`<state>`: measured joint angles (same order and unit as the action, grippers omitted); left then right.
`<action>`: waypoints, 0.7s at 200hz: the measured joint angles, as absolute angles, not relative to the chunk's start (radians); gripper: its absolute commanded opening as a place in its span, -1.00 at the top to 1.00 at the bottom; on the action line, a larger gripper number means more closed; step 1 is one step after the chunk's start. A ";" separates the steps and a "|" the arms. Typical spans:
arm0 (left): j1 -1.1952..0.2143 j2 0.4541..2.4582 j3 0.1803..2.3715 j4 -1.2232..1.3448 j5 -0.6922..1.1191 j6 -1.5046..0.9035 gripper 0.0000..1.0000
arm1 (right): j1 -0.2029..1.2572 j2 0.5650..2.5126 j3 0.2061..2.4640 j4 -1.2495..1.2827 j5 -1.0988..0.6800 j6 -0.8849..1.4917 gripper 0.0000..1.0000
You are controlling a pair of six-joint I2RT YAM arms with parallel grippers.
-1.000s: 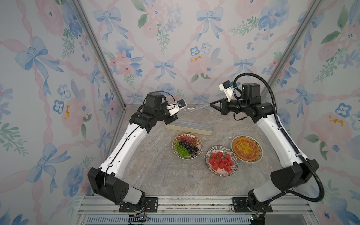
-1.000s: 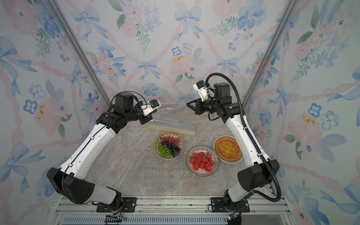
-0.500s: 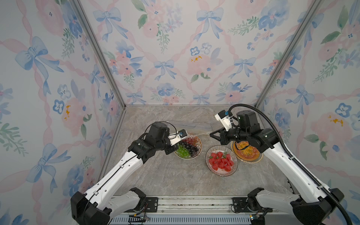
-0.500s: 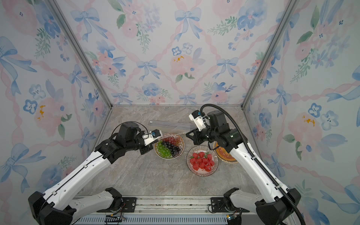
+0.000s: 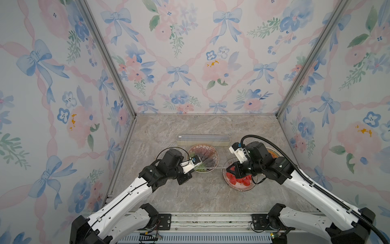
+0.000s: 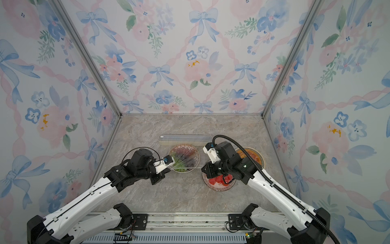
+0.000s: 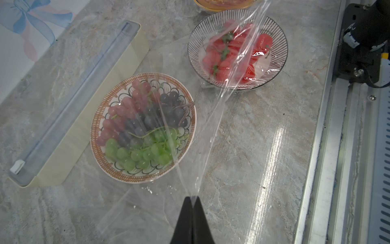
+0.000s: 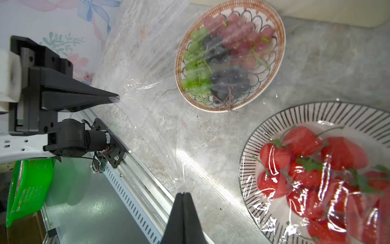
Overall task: Wrap the plate with plastic wrap
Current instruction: Cover the plate with plastic wrap.
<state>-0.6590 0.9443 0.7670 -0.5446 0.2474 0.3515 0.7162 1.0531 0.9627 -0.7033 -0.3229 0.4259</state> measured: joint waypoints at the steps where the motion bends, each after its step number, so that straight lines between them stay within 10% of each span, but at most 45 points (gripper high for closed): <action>1: -0.659 0.945 0.767 -0.545 0.247 0.351 1.00 | 0.718 1.054 0.959 -0.702 -0.321 0.430 1.00; 140: -0.694 1.307 0.748 -0.519 0.220 0.365 1.00 | 0.762 1.384 0.839 -0.463 -0.313 0.645 1.00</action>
